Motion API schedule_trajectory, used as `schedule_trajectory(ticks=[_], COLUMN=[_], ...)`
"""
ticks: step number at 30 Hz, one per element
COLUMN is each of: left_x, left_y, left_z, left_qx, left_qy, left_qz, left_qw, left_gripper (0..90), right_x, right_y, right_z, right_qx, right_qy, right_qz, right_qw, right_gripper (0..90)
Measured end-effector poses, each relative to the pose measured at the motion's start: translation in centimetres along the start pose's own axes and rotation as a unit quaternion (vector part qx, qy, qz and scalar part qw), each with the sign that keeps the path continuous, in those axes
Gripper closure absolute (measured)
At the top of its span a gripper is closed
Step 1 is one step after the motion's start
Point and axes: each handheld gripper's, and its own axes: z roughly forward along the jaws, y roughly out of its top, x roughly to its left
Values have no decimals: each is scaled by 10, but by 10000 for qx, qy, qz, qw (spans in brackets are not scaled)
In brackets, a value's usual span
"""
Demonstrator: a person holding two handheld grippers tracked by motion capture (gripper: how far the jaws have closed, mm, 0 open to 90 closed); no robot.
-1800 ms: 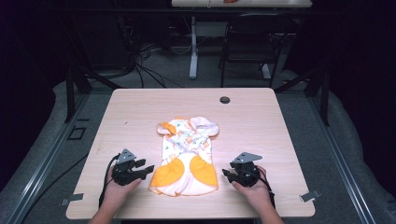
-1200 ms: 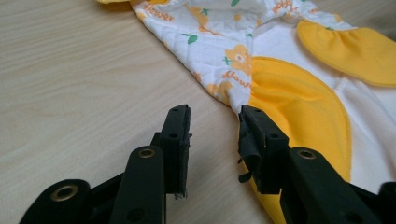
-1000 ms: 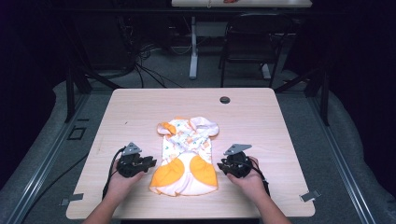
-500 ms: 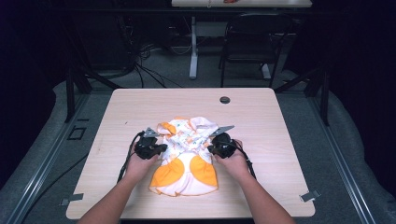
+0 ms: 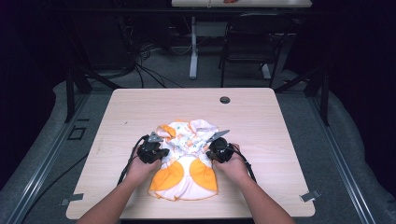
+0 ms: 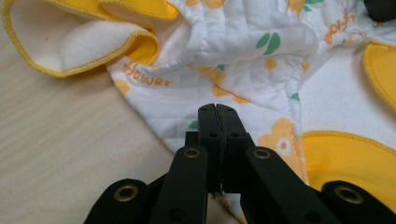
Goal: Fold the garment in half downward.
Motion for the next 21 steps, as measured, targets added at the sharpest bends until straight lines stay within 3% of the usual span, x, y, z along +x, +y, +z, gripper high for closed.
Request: schedule_trajectory(ticks=[13, 17, 21], left_x=[-20, -18, -8], left_y=[-19, -17, -2], left_z=[-17, -18, -21], left_qx=[95, 151, 136], left_qy=[-252, -333, -321], left_qz=[77, 28, 54], left_qw=[9996, 9993, 9994], left_gripper=[898, 894, 898], right_x=[29, 26, 19], right_y=[-22, -19, -6], right_z=[-18, -20, -27], right_qx=[144, 305, 180], right_qy=[219, 377, 434], right_qz=[-279, -252, -214], right_qw=[9993, 9985, 9987], right_gripper=[898, 890, 894])
